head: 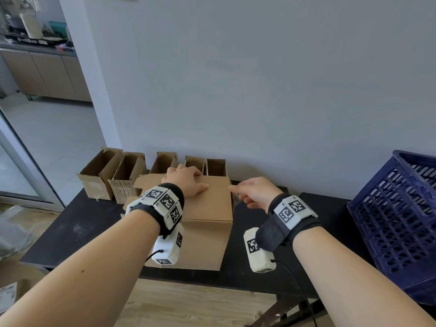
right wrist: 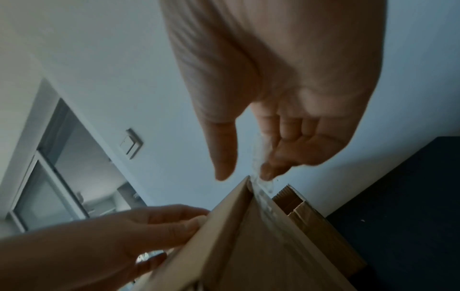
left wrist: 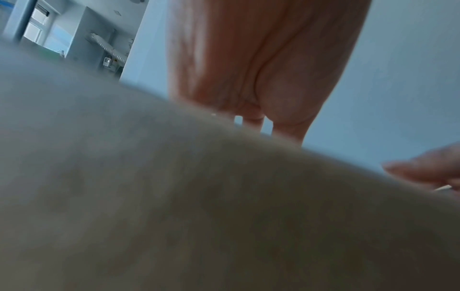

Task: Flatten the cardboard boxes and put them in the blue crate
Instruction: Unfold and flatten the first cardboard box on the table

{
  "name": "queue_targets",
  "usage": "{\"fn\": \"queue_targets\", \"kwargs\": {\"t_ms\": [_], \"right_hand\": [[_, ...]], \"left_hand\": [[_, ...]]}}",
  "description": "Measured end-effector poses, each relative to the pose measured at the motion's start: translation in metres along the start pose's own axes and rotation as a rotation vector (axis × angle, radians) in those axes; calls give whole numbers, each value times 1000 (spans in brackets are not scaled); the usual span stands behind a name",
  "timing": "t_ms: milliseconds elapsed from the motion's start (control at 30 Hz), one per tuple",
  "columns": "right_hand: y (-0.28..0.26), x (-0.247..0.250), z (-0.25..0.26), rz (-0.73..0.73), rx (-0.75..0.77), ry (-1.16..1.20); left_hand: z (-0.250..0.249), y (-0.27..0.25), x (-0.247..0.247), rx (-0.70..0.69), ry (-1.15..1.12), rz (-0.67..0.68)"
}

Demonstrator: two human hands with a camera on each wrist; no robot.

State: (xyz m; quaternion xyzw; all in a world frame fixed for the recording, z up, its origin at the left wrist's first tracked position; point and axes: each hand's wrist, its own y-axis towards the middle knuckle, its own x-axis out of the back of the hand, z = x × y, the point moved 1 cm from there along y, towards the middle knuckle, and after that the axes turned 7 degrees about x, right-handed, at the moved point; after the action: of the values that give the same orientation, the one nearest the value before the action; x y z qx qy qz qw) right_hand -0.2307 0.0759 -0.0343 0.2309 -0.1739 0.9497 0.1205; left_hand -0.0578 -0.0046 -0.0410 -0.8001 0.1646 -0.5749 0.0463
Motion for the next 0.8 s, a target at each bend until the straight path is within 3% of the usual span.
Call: {"fn": "queue_targets", "kwargs": {"t_ms": [100,333,667,800], "right_hand": [[5,-1,-1,-46,11,-105],[3,-5,-3,-41,-69,263],[-6,28,25,-94,132,391],[-13,41,48,-81,222,304]], "left_hand": [[0,-1,0,3,-7,-1],[0,-6,4,18,-21,12],[-28,-24,33,-97,-89,21],[-37,-24,36,-130,-227,50]]}}
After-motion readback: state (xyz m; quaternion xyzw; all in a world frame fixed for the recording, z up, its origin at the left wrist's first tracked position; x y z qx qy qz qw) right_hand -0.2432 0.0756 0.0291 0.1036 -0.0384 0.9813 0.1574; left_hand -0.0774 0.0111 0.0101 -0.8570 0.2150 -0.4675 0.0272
